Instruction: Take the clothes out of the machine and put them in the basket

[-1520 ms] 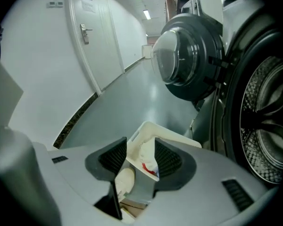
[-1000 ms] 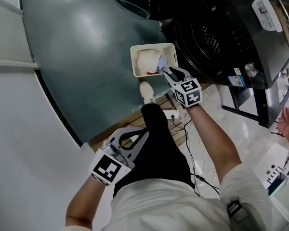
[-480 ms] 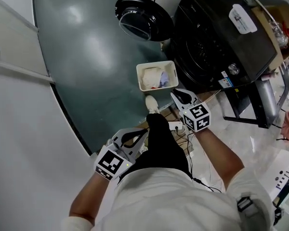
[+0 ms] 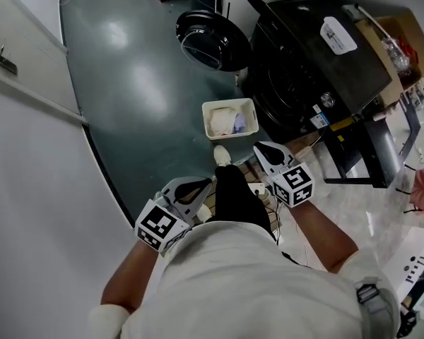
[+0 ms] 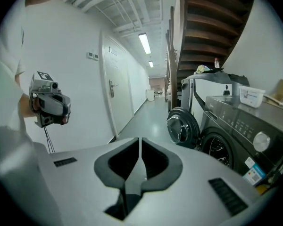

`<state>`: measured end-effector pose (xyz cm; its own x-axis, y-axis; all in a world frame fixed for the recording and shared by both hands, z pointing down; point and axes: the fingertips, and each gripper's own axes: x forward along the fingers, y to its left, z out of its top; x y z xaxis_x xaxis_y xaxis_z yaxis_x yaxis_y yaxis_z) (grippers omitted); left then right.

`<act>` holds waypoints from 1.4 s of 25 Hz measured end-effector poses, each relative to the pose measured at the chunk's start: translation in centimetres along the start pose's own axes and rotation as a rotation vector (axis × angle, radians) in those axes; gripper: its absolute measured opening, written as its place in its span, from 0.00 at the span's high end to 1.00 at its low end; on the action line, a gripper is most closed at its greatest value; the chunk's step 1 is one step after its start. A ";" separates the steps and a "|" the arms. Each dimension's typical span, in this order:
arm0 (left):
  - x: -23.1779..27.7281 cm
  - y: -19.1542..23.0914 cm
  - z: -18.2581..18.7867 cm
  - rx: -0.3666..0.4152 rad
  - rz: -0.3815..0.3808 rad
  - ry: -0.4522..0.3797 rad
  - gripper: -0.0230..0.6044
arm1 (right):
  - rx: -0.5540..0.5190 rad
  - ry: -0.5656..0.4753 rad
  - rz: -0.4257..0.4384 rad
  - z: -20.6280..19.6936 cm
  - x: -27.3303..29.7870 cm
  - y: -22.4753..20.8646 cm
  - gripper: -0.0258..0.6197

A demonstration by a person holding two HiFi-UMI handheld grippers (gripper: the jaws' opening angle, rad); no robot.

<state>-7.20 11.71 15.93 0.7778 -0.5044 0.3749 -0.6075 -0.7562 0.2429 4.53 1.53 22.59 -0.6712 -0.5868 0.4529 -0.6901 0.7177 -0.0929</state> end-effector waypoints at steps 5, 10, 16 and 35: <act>-1.9 -0.3 0.5 -0.001 0.040 -0.025 0.97 | -0.005 -0.053 0.008 2.2 -2.5 1.9 0.92; -3.5 -1.1 0.1 -0.009 0.063 -0.039 0.97 | -0.006 -0.091 0.015 3.5 -4.8 3.6 0.93; -5.0 -1.5 -0.4 -0.020 0.094 -0.056 0.97 | -0.018 -0.131 0.042 4.7 -6.9 6.1 0.93; -7.7 -0.4 -1.1 -0.059 0.159 -0.104 0.97 | -0.069 -0.134 0.087 6.0 -7.3 8.8 0.94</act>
<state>-13.10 16.34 13.99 0.6818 -0.6583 0.3192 -0.7302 -0.6394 0.2409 1.73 9.89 13.15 -0.7609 -0.5629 0.3228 -0.6108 0.7893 -0.0632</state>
